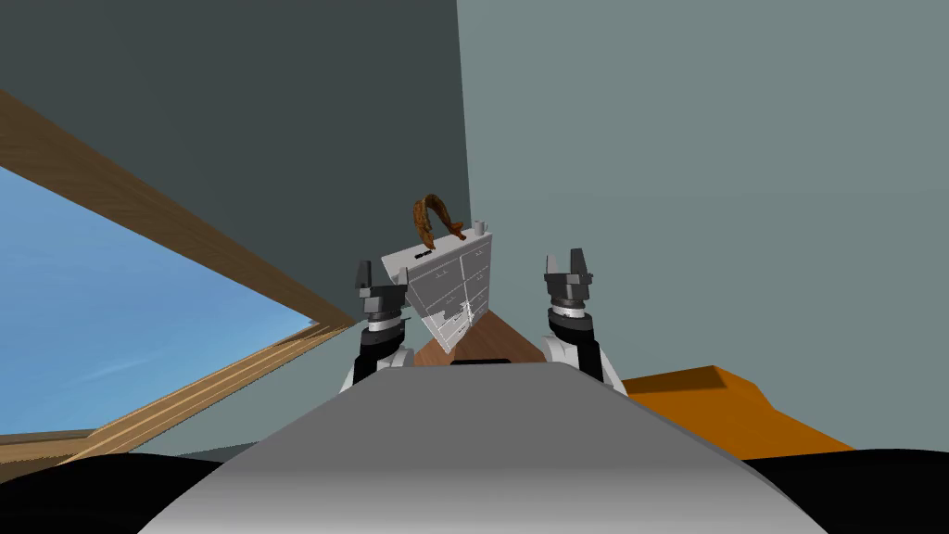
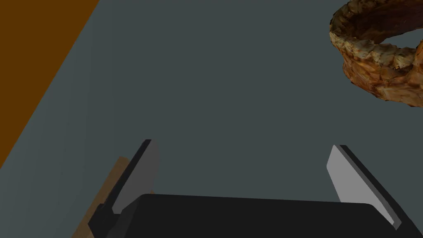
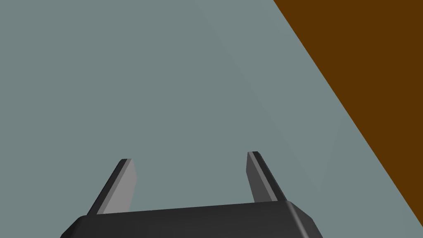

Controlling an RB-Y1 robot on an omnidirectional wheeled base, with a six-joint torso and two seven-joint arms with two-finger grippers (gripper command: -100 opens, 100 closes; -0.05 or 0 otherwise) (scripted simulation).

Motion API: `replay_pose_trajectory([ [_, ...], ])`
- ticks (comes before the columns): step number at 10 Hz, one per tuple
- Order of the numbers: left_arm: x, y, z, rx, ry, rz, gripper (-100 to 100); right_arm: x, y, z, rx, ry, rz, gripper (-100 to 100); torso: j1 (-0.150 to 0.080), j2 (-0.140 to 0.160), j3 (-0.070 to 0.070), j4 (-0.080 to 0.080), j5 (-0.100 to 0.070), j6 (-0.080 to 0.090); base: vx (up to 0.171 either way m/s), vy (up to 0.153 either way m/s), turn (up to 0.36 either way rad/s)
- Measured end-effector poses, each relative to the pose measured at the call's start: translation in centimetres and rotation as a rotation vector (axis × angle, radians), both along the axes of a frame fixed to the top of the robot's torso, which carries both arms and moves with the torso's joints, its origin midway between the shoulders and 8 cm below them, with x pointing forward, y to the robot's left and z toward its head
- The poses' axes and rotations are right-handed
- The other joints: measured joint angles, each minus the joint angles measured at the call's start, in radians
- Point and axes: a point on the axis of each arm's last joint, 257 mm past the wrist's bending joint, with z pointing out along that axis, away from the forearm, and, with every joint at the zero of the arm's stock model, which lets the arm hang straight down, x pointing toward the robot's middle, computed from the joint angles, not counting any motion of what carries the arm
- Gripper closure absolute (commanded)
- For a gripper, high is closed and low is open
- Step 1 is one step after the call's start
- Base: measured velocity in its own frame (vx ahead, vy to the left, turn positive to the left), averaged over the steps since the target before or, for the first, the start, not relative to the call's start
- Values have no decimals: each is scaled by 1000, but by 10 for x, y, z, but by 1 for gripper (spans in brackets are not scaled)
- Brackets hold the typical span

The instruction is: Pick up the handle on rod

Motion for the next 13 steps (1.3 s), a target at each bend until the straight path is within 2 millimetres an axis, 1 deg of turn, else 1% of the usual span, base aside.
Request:
replay_pose_trajectory([
  [5, 32, -5, 1, 103, 52, -15, -100, 0, 0, 0, 0, 0, 0, 0, 3, 0, 0, 0, 1, 0, -13, 38, 21],
  [10, 61, 0, 5, 177, 103, 2, -100, 0, 0, 0, 0, 0, 0, 0, 2, 0, 0, 0, 0, 0, -10, 23, 12],
  [13, 85, 9, 10, 235, 140, 30, -100, 0, 0, 0, 0, 0, 0, 0, 2, 0, 0, 0, 1, 0, -11, 26, 4],
])
